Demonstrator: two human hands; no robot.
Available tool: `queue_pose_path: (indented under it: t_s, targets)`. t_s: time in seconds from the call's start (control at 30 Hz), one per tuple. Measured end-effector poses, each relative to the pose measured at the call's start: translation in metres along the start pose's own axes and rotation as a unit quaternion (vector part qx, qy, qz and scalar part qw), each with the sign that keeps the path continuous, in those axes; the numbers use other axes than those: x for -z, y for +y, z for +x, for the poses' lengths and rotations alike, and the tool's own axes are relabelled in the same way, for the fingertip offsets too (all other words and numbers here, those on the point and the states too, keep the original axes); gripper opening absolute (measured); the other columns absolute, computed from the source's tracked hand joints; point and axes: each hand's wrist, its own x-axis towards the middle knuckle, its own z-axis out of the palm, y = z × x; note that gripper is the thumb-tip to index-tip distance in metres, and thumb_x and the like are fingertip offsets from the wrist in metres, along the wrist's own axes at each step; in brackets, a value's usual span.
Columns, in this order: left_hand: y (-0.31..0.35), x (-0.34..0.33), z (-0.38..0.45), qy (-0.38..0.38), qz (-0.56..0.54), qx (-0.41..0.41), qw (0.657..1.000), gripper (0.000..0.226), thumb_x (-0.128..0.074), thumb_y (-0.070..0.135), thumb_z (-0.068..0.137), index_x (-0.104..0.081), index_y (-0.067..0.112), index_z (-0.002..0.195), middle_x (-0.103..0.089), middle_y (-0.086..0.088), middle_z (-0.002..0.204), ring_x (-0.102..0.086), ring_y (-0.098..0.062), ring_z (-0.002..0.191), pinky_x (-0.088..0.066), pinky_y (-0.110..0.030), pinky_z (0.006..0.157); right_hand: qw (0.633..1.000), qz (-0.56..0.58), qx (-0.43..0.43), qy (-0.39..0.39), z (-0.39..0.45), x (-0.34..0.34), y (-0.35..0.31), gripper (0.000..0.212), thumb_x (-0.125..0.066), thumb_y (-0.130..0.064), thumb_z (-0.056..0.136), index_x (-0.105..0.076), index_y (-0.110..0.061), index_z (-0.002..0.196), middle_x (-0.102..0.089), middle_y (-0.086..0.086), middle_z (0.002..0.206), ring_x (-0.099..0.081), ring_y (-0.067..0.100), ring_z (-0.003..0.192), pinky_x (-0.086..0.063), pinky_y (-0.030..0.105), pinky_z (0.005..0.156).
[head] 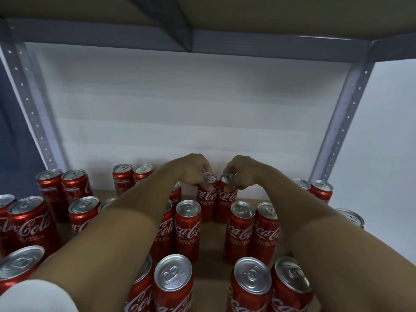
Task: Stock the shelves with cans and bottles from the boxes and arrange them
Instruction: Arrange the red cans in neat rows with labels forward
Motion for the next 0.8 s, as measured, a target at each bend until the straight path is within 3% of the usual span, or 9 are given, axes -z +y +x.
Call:
queue_pose_path:
  t_s: [0.37, 0.67, 0.8]
  targets:
    - [0.049, -0.026, 0.027, -0.013, -0.028, -0.038, 0.999, 0.054, -0.091, 0.031, 0.075, -0.069, 0.018, 0.123, -0.063, 0.006, 0.119, -0.062, -0.016, 0.109, -0.053, -0.022, 0.07, 0.999, 0.037, -0.034, 0.006, -0.025, 0.018, 0.057, 0.047, -0.089, -0.012, 0.073, -0.072, -0.009, 0.117, -0.071, 0.009, 0.112, -0.071, 0.027, 0.095, -0.063, 0.041, 0.078]
    - [0.065, -0.035, 0.033, -0.014, -0.041, -0.042, 0.998, 0.056, -0.09, 0.031, 0.076, -0.067, 0.018, 0.126, -0.062, 0.008, 0.118, -0.063, -0.015, 0.108, -0.048, -0.019, 0.066, 0.999, 0.04, -0.031, 0.006, -0.033, 0.024, 0.075, 0.047, -0.087, -0.012, 0.074, -0.072, -0.011, 0.119, -0.07, 0.007, 0.115, -0.07, 0.025, 0.096, -0.063, 0.039, 0.078]
    - [0.071, -0.034, 0.034, -0.016, -0.02, -0.041, 0.999, 0.057, -0.09, 0.029, 0.077, -0.067, 0.018, 0.128, -0.062, 0.006, 0.123, -0.063, -0.009, 0.094, -0.046, -0.017, 0.062, 0.998, 0.05, -0.028, 0.009, -0.035, 0.025, 0.081, 0.047, -0.088, -0.014, 0.074, -0.072, -0.01, 0.118, -0.071, 0.008, 0.113, -0.071, 0.026, 0.095, -0.063, 0.04, 0.078]
